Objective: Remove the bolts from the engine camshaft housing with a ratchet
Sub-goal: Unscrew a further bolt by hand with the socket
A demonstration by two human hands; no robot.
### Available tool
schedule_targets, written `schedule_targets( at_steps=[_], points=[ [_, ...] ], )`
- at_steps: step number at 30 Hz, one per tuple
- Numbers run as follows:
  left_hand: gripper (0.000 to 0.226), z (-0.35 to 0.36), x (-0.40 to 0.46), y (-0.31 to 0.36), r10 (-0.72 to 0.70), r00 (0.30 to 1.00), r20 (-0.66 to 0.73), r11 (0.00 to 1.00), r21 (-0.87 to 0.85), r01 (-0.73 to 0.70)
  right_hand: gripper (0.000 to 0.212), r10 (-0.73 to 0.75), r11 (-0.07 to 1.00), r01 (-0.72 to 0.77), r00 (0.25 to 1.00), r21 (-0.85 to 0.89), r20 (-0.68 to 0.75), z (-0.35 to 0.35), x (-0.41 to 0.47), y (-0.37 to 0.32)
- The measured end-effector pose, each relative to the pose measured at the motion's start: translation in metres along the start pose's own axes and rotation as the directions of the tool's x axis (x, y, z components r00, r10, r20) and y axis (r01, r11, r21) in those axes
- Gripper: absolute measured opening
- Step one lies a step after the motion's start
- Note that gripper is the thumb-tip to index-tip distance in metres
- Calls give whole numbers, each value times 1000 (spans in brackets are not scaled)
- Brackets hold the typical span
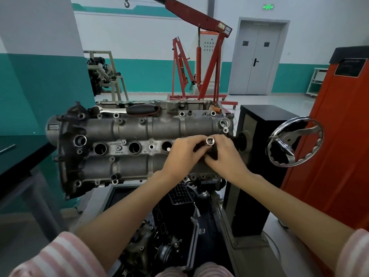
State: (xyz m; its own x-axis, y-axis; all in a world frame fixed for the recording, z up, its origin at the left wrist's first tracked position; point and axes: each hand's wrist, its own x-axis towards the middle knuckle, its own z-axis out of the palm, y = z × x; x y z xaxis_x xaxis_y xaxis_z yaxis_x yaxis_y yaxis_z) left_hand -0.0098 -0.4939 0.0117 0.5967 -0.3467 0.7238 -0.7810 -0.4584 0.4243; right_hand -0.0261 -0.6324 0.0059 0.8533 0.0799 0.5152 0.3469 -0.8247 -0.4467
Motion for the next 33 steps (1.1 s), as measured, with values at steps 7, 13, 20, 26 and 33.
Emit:
schedule_targets(
  at_steps=[7,13,20,26,33],
  points=[
    [44,-9,-14,0,132,988,85,991,2,-133,22,80,955,-50,993,292,-91,18,6,1],
    [14,-9,-3,6,28,1000,-10,999,43,-28,19,123,928,-82,988,363,-93,25,10,1],
    [24,-8,5,3,113,992,51,979,162,-120,7,135,932,-78,981,355,-139,30,8,0],
    [35,0,-10,2,110,994,6,992,69,-110,10,86,978,-55,985,201,-149,31,9,1],
    [25,-5,1,1,7,996,-85,1000,31,-4,19,131,963,-93,982,254,-138,33,10,3]
  ],
)
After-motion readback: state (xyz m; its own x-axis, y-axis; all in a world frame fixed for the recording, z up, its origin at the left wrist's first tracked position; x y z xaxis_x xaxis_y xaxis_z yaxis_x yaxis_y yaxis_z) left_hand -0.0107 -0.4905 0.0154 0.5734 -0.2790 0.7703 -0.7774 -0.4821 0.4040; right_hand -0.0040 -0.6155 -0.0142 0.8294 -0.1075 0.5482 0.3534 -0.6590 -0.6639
